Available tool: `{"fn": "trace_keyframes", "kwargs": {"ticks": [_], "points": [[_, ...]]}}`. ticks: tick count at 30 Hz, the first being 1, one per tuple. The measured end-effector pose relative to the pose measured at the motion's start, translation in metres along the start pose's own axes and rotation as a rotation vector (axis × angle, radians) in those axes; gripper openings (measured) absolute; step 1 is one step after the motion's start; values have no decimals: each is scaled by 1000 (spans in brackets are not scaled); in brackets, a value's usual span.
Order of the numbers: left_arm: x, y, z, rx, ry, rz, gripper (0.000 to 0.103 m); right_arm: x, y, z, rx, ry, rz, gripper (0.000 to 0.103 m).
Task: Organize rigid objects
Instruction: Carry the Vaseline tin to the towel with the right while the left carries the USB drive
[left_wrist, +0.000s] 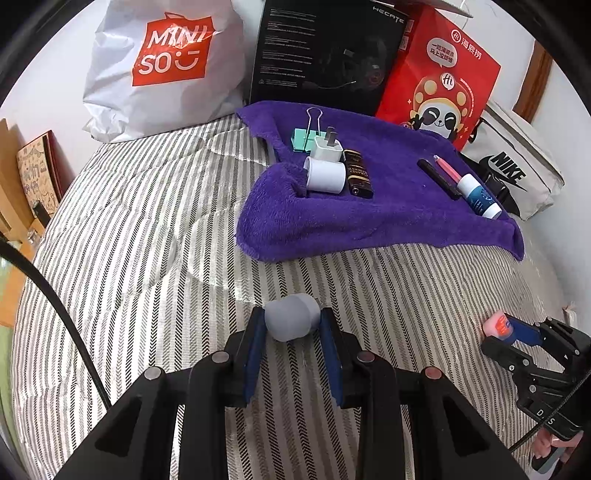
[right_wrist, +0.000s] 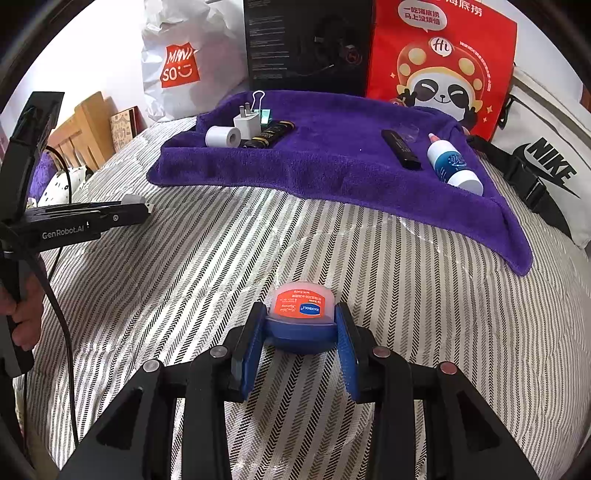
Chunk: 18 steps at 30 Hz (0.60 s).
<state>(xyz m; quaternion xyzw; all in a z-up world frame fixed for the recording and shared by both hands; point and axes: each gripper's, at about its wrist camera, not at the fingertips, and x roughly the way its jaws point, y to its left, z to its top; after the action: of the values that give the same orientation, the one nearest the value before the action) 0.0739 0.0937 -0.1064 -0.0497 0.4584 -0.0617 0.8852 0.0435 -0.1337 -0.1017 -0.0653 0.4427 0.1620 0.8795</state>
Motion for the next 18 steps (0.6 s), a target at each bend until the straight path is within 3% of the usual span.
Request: {"fn": "trace_keyframes", "kwargs": {"ticks": [5,18], "points": [[-7,1,2,-34,-8,-52,28,-4,-7,2,34,5,32,37],[-16,-13,2,4,-9,-58,28,-18,-20,8,58,-31,32,37]]}}
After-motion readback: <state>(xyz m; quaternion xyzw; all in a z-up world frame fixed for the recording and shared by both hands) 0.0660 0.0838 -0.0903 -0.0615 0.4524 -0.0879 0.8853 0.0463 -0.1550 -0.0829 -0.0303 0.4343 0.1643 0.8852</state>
